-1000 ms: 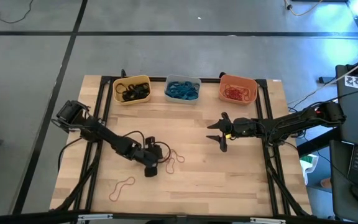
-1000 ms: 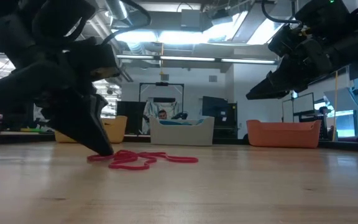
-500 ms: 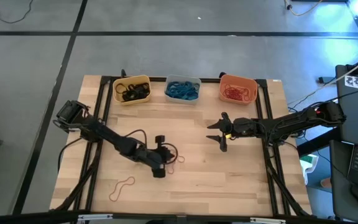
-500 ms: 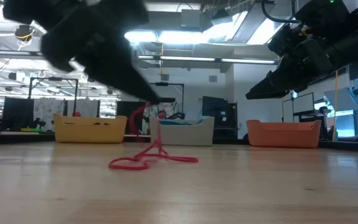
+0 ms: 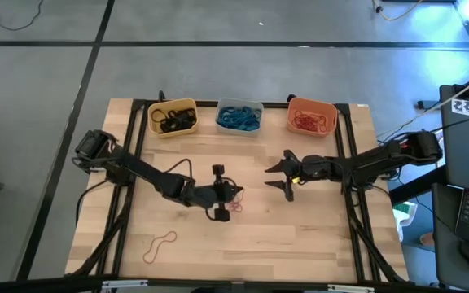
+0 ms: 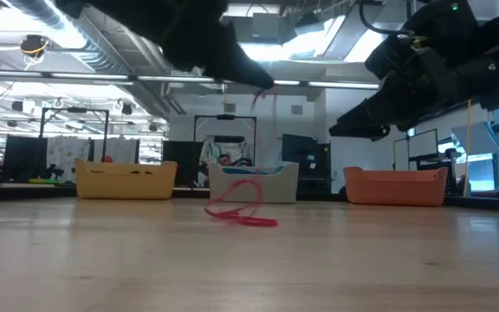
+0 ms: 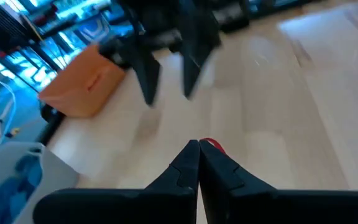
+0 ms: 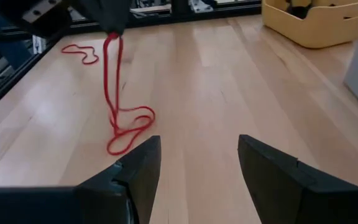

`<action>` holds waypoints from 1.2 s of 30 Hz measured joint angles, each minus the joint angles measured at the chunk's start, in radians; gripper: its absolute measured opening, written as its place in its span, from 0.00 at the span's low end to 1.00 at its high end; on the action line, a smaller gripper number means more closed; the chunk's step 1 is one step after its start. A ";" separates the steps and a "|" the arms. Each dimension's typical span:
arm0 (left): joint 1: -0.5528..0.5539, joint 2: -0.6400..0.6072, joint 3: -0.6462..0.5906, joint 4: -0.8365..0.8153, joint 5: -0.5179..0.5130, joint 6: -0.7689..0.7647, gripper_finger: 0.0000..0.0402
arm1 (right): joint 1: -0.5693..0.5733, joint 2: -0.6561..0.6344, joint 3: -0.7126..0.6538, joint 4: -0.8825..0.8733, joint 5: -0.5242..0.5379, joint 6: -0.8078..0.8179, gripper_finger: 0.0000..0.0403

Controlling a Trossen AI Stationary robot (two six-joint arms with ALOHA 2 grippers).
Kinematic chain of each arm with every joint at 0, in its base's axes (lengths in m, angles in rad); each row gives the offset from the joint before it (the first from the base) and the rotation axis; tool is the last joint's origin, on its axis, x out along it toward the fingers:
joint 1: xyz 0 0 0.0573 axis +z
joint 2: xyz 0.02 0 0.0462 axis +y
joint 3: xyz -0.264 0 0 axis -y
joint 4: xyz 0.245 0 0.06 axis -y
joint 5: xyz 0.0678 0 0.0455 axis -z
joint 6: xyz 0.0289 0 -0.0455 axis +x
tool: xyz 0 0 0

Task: Sort rubber bands into baskets
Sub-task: Put the red rubber band into the orange bin

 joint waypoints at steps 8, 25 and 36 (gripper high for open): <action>0.029 0.000 0.000 0.196 0.011 0.172 0.01 | 0.000 0.147 0.052 0.128 -0.058 0.000 0.53; 0.049 0.000 0.000 0.202 0.014 0.203 0.01 | 0.001 0.292 0.161 0.120 -0.187 -0.017 0.53; 0.053 0.000 0.000 0.204 0.014 0.176 0.01 | 0.004 0.293 0.161 0.214 -0.130 -0.027 0.53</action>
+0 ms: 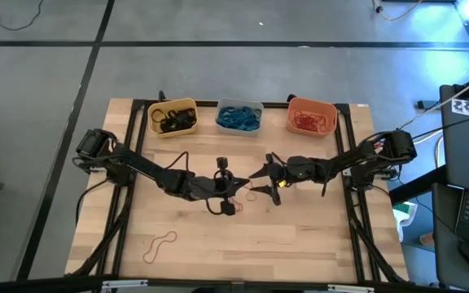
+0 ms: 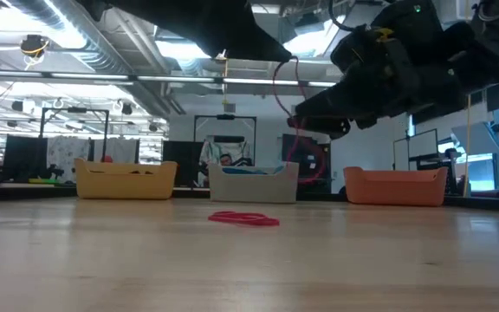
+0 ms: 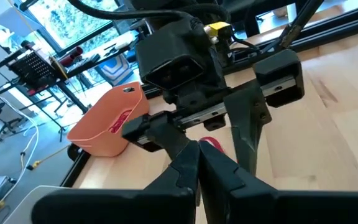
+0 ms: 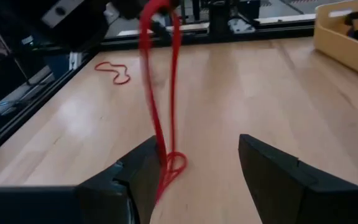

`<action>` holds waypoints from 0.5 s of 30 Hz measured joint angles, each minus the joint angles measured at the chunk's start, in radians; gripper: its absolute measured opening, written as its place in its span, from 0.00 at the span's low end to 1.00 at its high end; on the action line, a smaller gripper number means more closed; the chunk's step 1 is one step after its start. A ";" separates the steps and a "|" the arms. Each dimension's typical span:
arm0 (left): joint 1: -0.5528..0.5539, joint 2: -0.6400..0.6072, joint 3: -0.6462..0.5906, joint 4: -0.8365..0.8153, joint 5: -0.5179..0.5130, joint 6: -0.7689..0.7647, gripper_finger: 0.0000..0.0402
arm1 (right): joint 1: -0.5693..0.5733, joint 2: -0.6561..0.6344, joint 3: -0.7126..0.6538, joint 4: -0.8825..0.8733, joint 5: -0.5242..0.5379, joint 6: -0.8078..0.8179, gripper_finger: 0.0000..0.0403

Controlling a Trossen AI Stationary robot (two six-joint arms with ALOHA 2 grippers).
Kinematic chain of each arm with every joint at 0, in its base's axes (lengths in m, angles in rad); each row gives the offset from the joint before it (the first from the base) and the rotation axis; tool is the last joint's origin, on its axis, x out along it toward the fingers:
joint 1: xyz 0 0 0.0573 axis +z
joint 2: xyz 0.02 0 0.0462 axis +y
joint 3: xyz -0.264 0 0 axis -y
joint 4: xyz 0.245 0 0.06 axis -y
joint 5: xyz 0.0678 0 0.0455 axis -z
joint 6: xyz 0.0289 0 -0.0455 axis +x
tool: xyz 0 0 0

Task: Sort rubber bands into baskets
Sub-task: Put the red rubber band into the orange bin

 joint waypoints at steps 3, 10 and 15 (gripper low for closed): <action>0.001 0.000 0.000 -0.001 0.000 -0.001 0.01 | 0.019 0.009 0.000 0.018 -0.009 -0.009 0.53; 0.001 0.000 0.000 0.007 0.000 -0.021 0.01 | 0.064 0.045 0.055 0.031 0.045 -0.038 0.53; 0.000 0.000 0.000 0.007 0.000 -0.026 0.01 | 0.064 0.128 0.102 0.021 0.096 -0.036 0.53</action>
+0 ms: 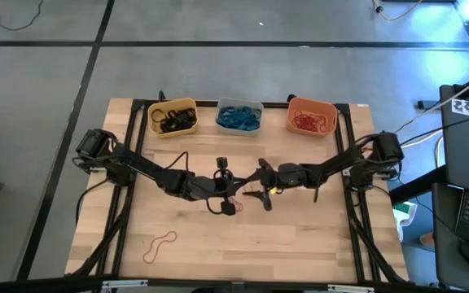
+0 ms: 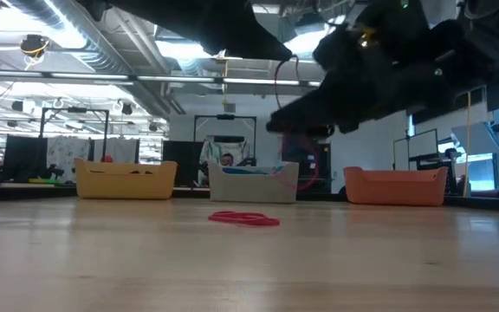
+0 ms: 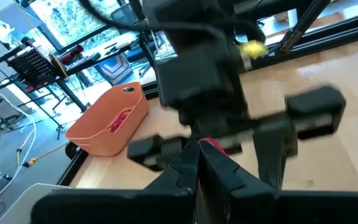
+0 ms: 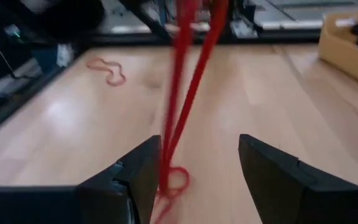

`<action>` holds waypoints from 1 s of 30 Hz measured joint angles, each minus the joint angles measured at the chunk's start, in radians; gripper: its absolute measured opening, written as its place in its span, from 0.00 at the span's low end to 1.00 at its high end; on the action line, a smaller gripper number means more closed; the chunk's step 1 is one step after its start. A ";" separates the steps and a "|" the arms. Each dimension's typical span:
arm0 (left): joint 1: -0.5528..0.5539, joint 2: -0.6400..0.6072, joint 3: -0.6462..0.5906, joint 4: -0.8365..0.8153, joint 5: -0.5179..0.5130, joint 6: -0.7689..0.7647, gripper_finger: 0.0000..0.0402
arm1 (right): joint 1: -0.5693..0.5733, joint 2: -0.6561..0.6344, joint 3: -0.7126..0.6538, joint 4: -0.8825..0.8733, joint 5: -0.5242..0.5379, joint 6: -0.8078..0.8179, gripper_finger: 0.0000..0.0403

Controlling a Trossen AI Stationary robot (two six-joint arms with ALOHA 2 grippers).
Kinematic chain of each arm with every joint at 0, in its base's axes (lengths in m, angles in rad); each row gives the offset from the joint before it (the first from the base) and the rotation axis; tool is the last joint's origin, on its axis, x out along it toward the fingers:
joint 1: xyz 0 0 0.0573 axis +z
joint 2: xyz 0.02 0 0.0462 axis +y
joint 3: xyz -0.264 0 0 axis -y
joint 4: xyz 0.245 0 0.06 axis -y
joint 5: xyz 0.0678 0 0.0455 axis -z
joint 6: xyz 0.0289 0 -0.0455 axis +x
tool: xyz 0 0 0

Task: Sort rubber bands into baskets
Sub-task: Put the red rubber band into the orange bin

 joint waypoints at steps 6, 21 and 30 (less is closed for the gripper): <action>-0.010 0.000 0.000 -0.008 0.000 0.020 0.01 | 0.000 0.042 0.017 -0.011 -0.006 0.000 0.45; -0.012 0.000 0.000 -0.032 -0.001 -0.016 0.01 | 0.000 0.032 0.017 -0.046 -0.006 -0.005 0.02; -0.005 0.000 0.000 -0.102 0.000 -0.145 0.09 | 0.000 0.032 0.017 -0.043 -0.006 -0.006 0.01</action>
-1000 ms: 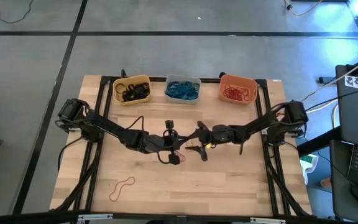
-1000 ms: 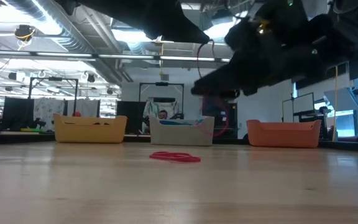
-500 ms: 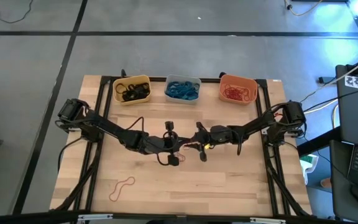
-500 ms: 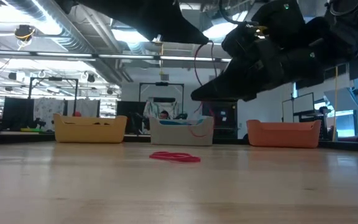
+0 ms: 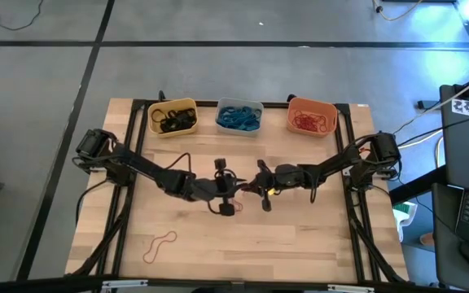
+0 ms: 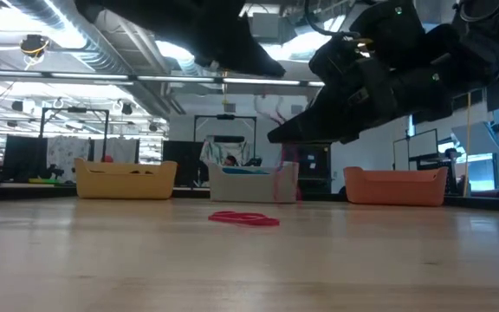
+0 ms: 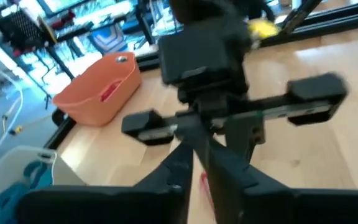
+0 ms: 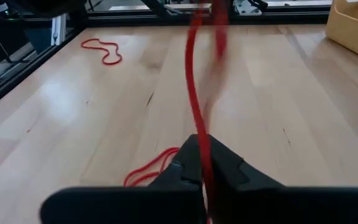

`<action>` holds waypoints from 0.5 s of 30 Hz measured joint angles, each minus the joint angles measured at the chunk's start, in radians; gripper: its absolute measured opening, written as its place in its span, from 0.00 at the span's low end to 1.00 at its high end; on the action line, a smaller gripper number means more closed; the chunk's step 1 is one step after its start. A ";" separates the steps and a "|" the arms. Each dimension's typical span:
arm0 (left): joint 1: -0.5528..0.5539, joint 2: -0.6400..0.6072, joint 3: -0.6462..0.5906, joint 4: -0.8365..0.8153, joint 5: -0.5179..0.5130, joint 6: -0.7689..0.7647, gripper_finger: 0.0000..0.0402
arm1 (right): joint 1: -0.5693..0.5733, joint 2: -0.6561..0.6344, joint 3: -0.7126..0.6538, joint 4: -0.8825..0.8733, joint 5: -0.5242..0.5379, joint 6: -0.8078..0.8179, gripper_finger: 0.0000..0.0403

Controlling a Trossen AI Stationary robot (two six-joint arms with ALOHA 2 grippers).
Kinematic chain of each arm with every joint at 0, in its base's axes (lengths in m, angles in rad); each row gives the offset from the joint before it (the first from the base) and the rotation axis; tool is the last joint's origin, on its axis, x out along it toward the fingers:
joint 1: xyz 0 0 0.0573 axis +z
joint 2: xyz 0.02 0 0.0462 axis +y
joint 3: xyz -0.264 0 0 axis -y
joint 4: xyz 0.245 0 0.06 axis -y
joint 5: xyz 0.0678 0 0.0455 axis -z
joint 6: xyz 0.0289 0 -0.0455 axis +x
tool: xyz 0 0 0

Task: Sort rubber bands into baskets
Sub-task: Put the red rubber band into the orange bin

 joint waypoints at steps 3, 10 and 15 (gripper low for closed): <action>0.009 0.000 0.000 -0.014 0.000 -0.021 0.17 | 0.000 0.000 0.000 0.024 0.000 0.000 0.02; -0.010 -0.034 0.000 -0.204 -0.002 -0.022 0.28 | -0.003 -0.092 -0.001 -0.134 0.051 -0.016 0.01; -0.029 -0.051 0.000 -0.354 -0.006 -0.154 0.29 | -0.003 -0.238 -0.002 -0.328 0.206 -0.052 0.01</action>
